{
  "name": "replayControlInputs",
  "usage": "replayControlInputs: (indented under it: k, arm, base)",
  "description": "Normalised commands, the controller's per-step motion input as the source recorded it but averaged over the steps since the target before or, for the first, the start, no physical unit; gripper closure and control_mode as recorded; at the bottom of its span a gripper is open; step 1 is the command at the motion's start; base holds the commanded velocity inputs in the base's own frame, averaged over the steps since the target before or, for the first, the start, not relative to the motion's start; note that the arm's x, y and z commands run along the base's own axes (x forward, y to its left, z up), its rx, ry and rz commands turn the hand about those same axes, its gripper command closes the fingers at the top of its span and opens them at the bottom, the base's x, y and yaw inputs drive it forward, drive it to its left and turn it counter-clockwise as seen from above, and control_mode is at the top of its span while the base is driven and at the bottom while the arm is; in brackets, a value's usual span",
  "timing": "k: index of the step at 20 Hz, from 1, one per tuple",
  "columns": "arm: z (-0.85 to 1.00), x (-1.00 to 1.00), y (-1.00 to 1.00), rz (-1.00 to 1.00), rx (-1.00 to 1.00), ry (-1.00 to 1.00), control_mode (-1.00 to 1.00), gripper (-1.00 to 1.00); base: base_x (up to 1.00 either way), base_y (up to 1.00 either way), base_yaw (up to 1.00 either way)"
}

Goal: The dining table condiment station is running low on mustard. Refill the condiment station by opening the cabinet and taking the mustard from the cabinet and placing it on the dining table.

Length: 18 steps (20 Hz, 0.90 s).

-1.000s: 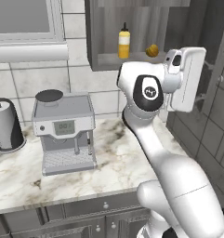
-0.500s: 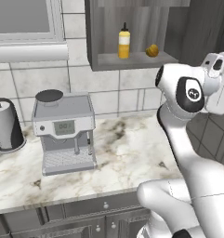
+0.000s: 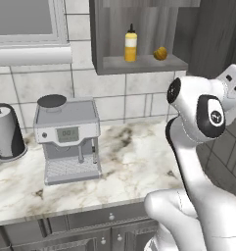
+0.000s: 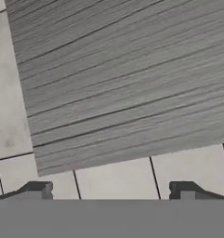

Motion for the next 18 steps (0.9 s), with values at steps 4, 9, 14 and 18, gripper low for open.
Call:
replayControlInputs:
  k: [4,9,14,18]
  arm:
    - [0.21,-0.08,0.70,0.18,0.10,-0.50,-1.00,-1.00]
    - [0.28,0.00,0.76,0.21,0.17,-0.48,-1.00,-1.00]
    - [0.38,0.00,0.68,0.25,0.24,-0.45,-1.00,-1.00]
    - [0.41,0.00,0.42,0.33,0.32,-0.40,-1.00,-1.00]
  base:
    - [0.00,0.00,0.00]
    - [0.00,0.00,0.00]
    - [0.00,0.00,0.00]
    - [0.00,0.00,0.00]
